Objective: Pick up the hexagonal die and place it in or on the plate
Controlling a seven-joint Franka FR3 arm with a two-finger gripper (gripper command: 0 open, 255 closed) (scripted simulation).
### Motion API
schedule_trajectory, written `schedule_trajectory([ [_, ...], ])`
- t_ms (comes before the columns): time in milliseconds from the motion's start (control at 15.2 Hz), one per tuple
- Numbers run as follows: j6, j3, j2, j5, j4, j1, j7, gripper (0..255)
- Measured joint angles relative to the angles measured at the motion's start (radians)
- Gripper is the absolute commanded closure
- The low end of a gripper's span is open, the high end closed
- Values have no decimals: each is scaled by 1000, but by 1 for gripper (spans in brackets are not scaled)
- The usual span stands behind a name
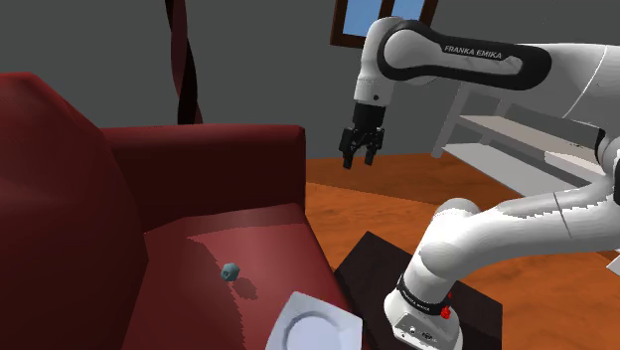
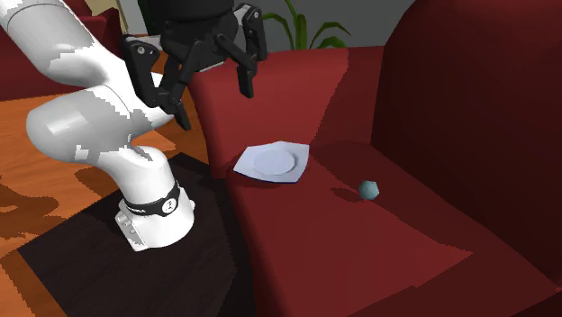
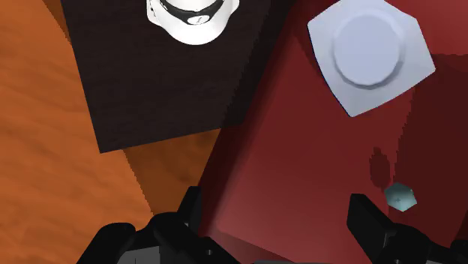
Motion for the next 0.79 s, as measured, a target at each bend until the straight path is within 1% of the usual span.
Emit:
schedule_trajectory([
  [66, 0, 0, 0, 0, 0, 0, 0, 0],
  [198, 35, 23, 15, 17, -17, 9, 20, 0],
  [330, 88, 52, 31, 37, -48, 19, 44, 0],
  [792, 300, 180, 167, 119, -97, 69, 150, 0],
])
